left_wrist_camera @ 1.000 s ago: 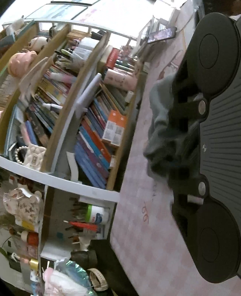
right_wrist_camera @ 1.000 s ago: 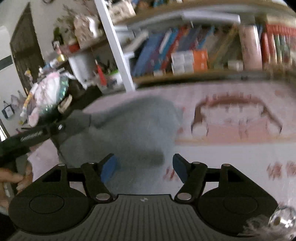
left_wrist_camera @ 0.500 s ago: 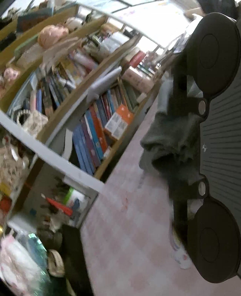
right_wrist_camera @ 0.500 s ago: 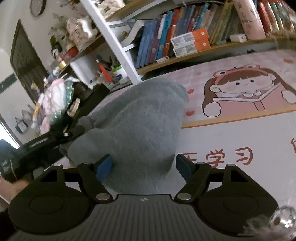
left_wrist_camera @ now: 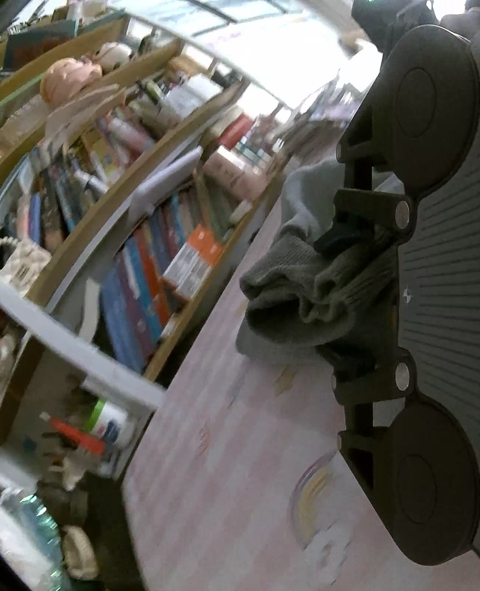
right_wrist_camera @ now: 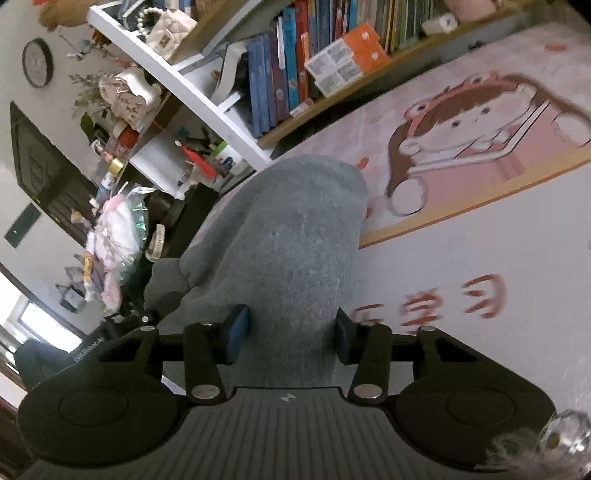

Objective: Fold clothes

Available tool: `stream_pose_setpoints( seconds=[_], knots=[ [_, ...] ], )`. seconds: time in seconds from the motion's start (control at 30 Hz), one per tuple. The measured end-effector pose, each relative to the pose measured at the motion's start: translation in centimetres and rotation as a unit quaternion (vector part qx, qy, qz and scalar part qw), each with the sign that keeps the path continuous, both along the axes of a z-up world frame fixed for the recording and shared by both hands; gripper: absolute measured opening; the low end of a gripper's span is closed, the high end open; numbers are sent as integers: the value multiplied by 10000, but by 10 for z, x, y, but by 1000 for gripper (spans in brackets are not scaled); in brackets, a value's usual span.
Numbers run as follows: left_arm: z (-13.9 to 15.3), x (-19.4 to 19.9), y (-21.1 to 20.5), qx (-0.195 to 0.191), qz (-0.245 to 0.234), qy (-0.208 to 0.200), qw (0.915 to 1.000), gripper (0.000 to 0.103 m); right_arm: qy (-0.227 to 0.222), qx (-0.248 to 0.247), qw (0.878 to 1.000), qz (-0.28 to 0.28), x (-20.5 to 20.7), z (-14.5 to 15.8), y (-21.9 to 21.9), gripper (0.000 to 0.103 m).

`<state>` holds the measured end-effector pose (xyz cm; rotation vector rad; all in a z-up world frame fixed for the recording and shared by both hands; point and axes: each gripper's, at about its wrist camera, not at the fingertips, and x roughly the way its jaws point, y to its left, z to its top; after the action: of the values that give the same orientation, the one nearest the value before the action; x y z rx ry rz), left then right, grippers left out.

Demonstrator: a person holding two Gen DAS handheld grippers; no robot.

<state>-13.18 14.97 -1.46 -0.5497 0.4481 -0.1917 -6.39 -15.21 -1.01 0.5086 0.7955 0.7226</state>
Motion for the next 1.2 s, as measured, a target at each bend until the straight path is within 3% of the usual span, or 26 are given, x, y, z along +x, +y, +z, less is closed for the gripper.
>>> stream_pose_setpoints(
  seconds=[0.27,0.37,0.43,0.5,0.67,0.73,0.77,0.8,0.87,0.97,1.03,1.2],
  knots=[
    [-1,-5,-49,-246,-941,49,9953,48,-226,-409,9983,-339,-24,7,-75,50],
    [0,-8,-60,-186,-1059,66,9942,50,-236,-397,9978,-473,-32,6,-95,54],
    [3,-8,-64,-35,-967,78,9953,57,-235,-369,9977,-521,-34,5,-100,56],
    [4,-7,-64,60,-899,113,9959,73,-220,-329,9978,-534,-34,4,-101,60],
    [-5,4,-63,-111,-850,187,9961,73,-72,-171,9990,-418,-28,-2,-93,65],
    [-9,9,-62,-264,-830,219,9960,72,-70,-175,9989,-423,-25,-3,-88,61],
    [-10,10,-62,-321,-800,225,9960,67,-98,-184,9988,-437,-24,-2,-87,57],
    [-8,9,-65,-285,-797,184,9962,56,-252,-265,9983,-460,-25,1,-84,48],
    [1,4,-73,37,-759,44,9971,49,-766,-577,9942,-478,-34,11,-77,36],
    [11,-4,-86,516,-807,-174,9952,48,-1509,-1208,9805,-366,-50,22,-62,33],
    [8,-1,-83,400,-810,-99,9959,49,-1458,-1288,9802,-364,-49,18,-61,34],
    [0,6,-74,95,-817,96,9966,59,-718,-664,9941,-465,-32,5,-82,45]
  ],
)
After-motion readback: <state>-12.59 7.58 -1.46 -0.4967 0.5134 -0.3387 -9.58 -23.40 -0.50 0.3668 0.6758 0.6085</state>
